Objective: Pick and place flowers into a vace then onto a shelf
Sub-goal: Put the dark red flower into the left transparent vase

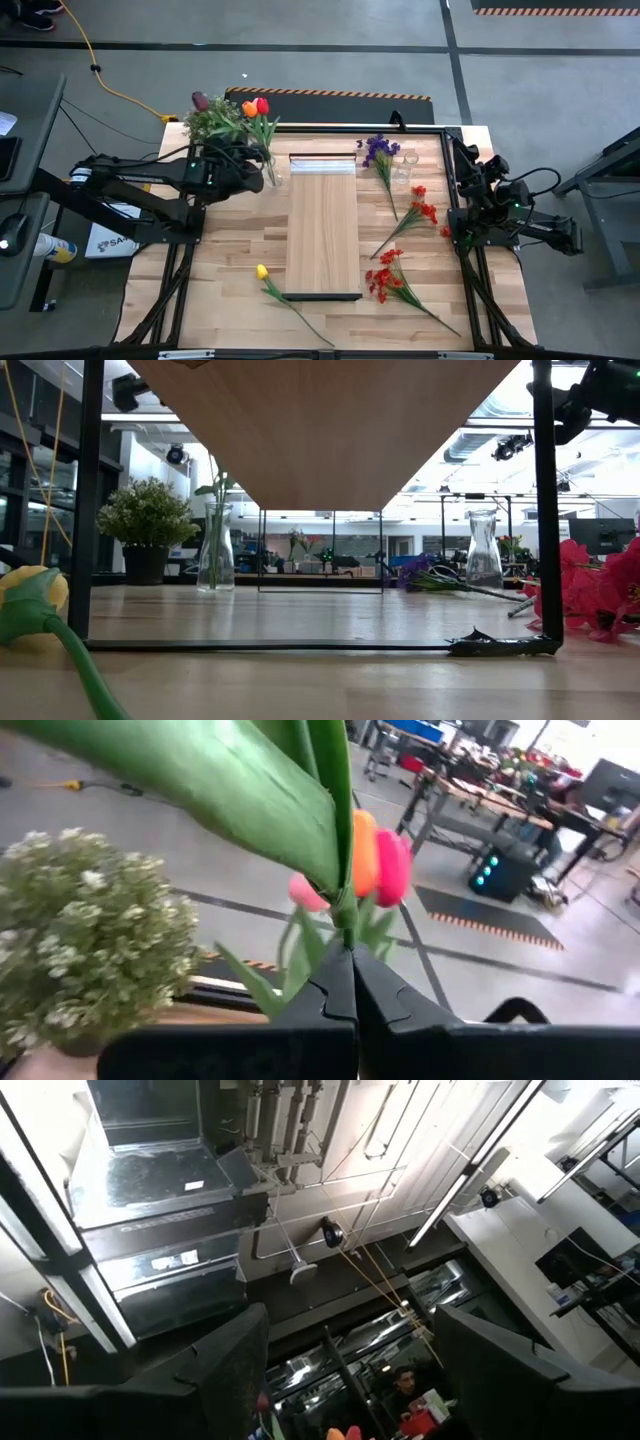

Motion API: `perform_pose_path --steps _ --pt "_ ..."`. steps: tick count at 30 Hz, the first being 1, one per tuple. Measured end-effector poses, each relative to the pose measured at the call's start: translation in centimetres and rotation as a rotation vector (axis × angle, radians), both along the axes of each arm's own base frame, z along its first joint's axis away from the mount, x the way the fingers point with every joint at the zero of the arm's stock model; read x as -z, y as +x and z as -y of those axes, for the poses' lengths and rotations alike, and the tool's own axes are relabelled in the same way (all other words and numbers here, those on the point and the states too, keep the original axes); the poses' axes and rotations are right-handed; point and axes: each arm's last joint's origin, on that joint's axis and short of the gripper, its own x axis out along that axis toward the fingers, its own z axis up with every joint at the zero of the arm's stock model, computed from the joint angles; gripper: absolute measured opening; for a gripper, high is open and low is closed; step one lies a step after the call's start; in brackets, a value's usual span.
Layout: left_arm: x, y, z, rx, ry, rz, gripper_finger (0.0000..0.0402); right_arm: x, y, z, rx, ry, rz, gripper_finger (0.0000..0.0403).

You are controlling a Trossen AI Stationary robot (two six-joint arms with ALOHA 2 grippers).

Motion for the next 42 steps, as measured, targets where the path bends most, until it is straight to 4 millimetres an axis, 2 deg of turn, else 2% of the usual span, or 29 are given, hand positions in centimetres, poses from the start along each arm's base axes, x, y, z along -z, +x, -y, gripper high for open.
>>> perform_pose_path --steps 9,21,31,42 --pt "1.3 1.5 -1.8 -0.012 -0.056 -0.095 0.0018 0.0 0.0 0.0 -0.014 -0.014 -0.004 0.0272" --pt "2.7 2.8 -1.8 0.02 -0.102 -0.16 0.002 0.0 0.0 -0.1 -0.017 -0.015 -0.004 0.0272" --pt "2.9 3.0 -1.8 0.059 -0.152 -0.16 0.0113 0.0 0.1 -0.1 -0.029 -0.027 -0.007 0.0271" --pt "3.1 3.1 -1.6 0.134 -0.245 -0.155 0.0141 -0.1 0.0 -0.1 -0.042 -0.032 0.003 0.0271"
